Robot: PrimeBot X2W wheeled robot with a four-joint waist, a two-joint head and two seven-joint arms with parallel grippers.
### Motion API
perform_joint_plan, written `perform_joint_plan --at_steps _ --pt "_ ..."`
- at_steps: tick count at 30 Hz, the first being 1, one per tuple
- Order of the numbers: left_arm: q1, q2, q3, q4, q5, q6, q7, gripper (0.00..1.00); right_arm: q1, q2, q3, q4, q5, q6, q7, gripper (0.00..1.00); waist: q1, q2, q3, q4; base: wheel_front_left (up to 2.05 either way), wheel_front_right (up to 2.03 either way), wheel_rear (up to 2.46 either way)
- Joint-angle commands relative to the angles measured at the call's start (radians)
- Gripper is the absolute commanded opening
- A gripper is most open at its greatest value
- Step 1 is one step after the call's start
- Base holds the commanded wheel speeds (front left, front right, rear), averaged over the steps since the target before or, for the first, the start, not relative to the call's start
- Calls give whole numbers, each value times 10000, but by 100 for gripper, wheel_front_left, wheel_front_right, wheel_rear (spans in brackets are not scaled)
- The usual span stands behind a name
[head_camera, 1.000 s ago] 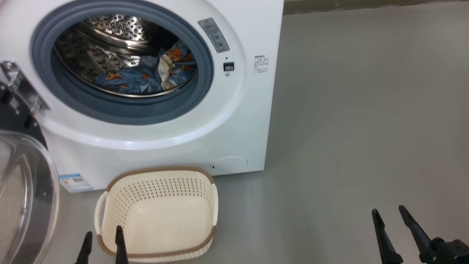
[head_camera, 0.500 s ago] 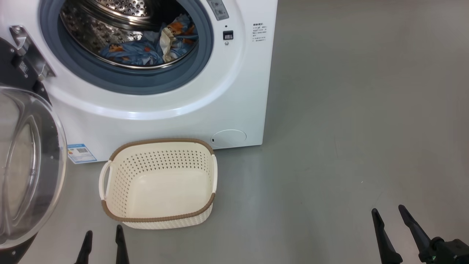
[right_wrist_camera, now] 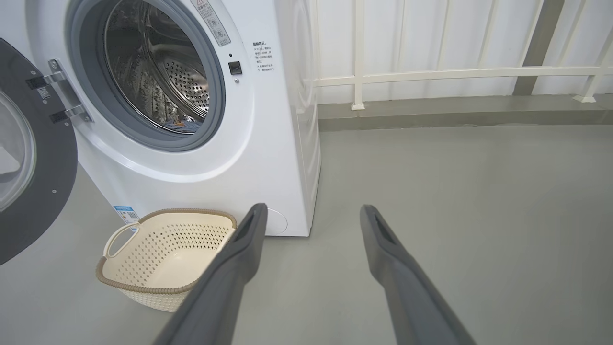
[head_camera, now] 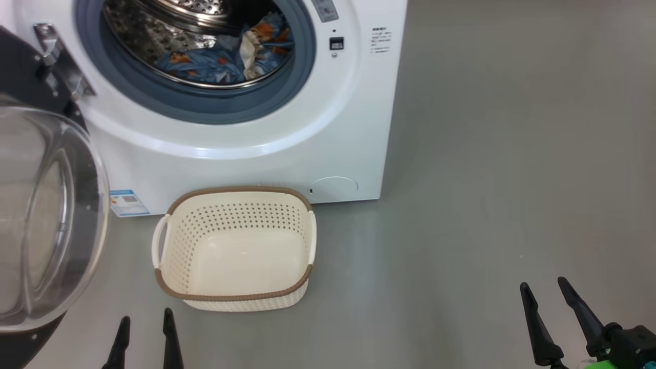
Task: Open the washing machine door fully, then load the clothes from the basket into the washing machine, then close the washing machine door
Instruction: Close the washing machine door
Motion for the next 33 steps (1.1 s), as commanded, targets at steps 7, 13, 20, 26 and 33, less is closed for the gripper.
perform_joint_plan --at_steps 7,13,20,26,33 --pt "-482 101 99 -614 -75 265 -65 100 -642 -526 374 -390 -109 17 -49 100 0 0 146 919 0 0 0" --pt "-514 101 -74 -892 -226 439 -65 100 -1032 -775 735 -471 -143 17 -49 100 0 0 255 1637 0 0 0" --pt "-503 101 -144 -1045 -329 586 -65 100 -1351 -1036 1010 -507 -151 17 -49 100 0 0 307 2288 0 0 0" --pt "-459 101 -158 -1131 -395 666 -65 100 -1595 -1210 1187 -521 -146 17 -49 100 0 0 343 2826 0 0 0" --pt "-452 101 -168 -1184 -428 671 -65 100 -1649 -1253 1314 -503 -153 17 -49 100 0 0 343 3431 0 0 0"
